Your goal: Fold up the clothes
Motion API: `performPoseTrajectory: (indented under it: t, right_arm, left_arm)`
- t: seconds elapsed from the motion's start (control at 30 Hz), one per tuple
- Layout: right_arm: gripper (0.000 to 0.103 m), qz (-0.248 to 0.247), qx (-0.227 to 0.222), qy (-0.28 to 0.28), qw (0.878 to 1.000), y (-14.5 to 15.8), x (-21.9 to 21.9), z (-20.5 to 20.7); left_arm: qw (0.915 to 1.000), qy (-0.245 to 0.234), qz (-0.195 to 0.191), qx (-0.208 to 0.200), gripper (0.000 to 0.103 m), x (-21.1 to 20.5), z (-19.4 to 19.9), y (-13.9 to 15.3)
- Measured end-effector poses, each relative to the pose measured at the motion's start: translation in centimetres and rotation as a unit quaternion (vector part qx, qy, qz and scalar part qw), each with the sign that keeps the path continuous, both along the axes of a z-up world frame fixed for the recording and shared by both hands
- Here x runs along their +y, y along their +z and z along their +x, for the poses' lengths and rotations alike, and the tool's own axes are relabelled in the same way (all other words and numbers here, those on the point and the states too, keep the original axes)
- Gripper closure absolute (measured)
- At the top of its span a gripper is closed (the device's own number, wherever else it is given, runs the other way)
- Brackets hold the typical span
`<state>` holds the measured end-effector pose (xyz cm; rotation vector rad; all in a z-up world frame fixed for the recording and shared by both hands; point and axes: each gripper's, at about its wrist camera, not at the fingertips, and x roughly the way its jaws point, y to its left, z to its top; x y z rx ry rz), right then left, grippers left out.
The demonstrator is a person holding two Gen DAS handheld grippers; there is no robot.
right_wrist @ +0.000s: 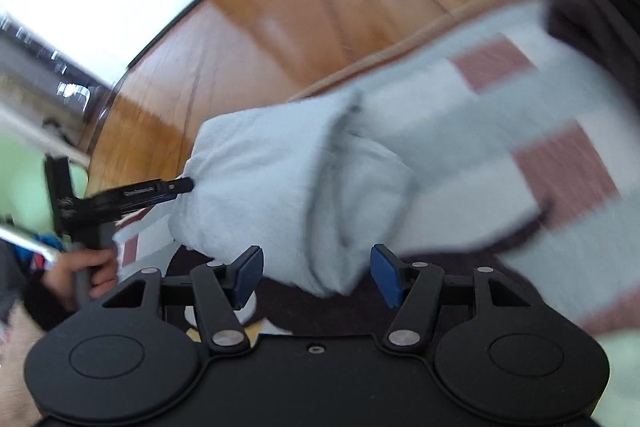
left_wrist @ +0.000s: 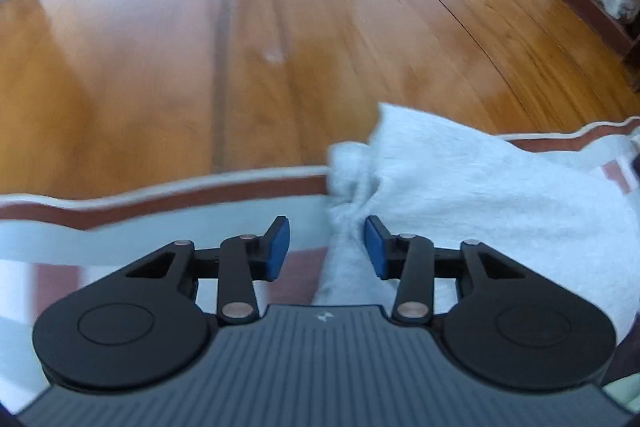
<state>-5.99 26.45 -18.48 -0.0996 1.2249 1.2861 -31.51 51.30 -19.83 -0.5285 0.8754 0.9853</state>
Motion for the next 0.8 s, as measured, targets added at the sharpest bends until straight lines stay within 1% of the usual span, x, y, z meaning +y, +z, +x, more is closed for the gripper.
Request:
performPoseTrajectory:
  t: [0.03, 0.07, 0.1, 0.13, 0.17, 0.2, 0.23, 0.27, 0.3, 0.33, 0.37, 0.4, 0.43, 0.47, 0.5, 0.53, 0.57, 0.6, 0.63, 0.67, 0.7, 0.73, 0.77, 0.8]
  right_arm:
    - [0.038, 0.006, -0.011, 0.011, 1.0, 0.0, 0.9, -0.5]
    - [0.038, 0.006, -0.024, 0.021, 0.999, -0.2, 1.9, -1.0]
    - [0.038, -0.003, -0.036, 0.021, 0.999, -0.5, 2.7, -1.2]
    - [0.038, -0.014, -0.041, 0.01, 0.999, -0.9, 3.0, -1.3]
    - [0.038, -0.025, -0.046, 0.0, 0.999, -1.2, 3.4, -1.4]
    - [0.038, -0.038, -0.045, -0.012, 0.998, -1.7, 3.7, -1.4]
    - [0.039, -0.053, -0.029, -0.026, 0.998, -2.8, 3.6, -1.1]
    - [0.041, -0.062, -0.015, -0.032, 0.997, -3.7, 3.4, -0.9]
    - [0.044, -0.057, -0.011, -0.028, 0.998, -3.9, 2.9, -0.9]
    - [0.049, -0.054, -0.015, -0.02, 0.998, -4.0, 2.5, -1.0]
    - [0.049, -0.055, -0.039, -0.003, 0.998, -3.6, 2.4, -1.4]
    - [0.05, -0.058, -0.056, 0.011, 0.997, -3.4, 2.3, -1.7]
    - [0.05, -0.065, -0.062, 0.017, 0.996, -3.3, 2.3, -1.8]
    - [0.05, -0.073, -0.067, 0.023, 0.995, -3.3, 2.2, -1.9]
    - [0.05, -0.079, -0.068, 0.026, 0.994, -3.3, 2.2, -1.9]
    - [0.049, -0.082, -0.058, 0.02, 0.995, -3.4, 2.1, -1.6]
    - [0.049, -0.087, -0.047, 0.012, 0.995, -3.5, 2.1, -1.4]
    - [0.044, -0.095, -0.034, -0.001, 0.995, -3.6, 2.1, -1.2]
    - [0.041, -0.104, -0.026, -0.014, 0.994, -3.7, 2.0, -1.1]
    - [0.038, -0.112, -0.021, -0.021, 0.993, -3.7, 1.9, -1.0]
    - [0.035, -0.119, -0.031, -0.014, 0.992, -3.6, 1.9, -1.3]
    - [0.033, -0.128, -0.055, 0.006, 0.99, -3.5, 2.1, -1.9]
    - [0.033, -0.139, -0.087, 0.028, 0.986, -3.3, 2.3, -2.6]
    - [0.033, -0.149, -0.12, 0.045, 0.981, -3.1, 2.4, -3.3]
  left_arm:
    - [0.9989, 0.007, 0.026, 0.04, 0.075, -0.6, -0.2, 0.4]
    - [0.9985, 0.013, 0.02, 0.048, 0.075, -0.6, -0.2, 0.6]
    - [0.9988, 0.021, 0.001, 0.045, 0.075, -0.3, -0.6, 0.7]
    - [0.9975, 0.038, -0.059, -0.006, 0.075, 0.9, -2.2, 0.5]
    - [0.9914, 0.061, -0.095, -0.067, 0.075, 1.6, -3.0, 1.0]
    - [0.9798, 0.083, -0.13, -0.127, 0.074, 2.3, -3.9, 1.4]
    - [0.9671, 0.096, -0.154, -0.178, 0.068, 2.8, -4.5, 2.0]
    - [0.9695, 0.076, -0.138, -0.188, 0.066, 2.9, -3.7, 2.8]
    - [0.9778, 0.043, -0.112, -0.172, 0.062, 2.7, -2.6, 3.4]
    - [0.9841, 0.012, -0.087, -0.155, 0.062, 2.5, -1.5, 3.7]
    - [0.9887, -0.015, -0.068, -0.133, 0.062, 2.5, -0.3, 3.1]
    - [0.9917, -0.038, -0.055, -0.11, 0.064, 2.4, 0.7, 2.4]
    - [0.9933, -0.043, -0.065, -0.085, 0.065, 2.3, 0.9, 1.3]
    - [0.9942, -0.045, -0.076, -0.062, 0.064, 2.4, 0.9, 0.3]
    - [0.9942, -0.03, -0.092, -0.047, 0.056, 2.8, 0.4, -0.8]
    - [0.9939, -0.015, -0.104, -0.034, 0.041, 3.1, 0.0, -1.6]
    - [0.9951, -0.005, -0.097, -0.018, 0.032, 3.4, -0.4, -1.6]
    - [0.9969, -0.001, -0.075, 0.021, 0.028, 3.5, -0.3, -1.3]
    - [0.9967, 0.003, -0.05, 0.064, 0.031, 3.5, -0.2, -1.1]
    - [0.993, 0.009, -0.02, 0.116, 0.034, 3.5, -0.2, -1.1]
    - [0.9886, 0.016, -0.006, 0.149, 0.036, 3.7, -0.7, -1.6]
    - [0.983, 0.023, 0.009, 0.182, 0.038, 3.8, -1.2, -2.0]
    - [0.9817, 0.03, 0.01, 0.188, 0.039, 4.1, -1.9, -2.2]
    - [0.9941, 0.04, -0.04, 0.093, 0.039, 5.0, -3.6, -1.7]
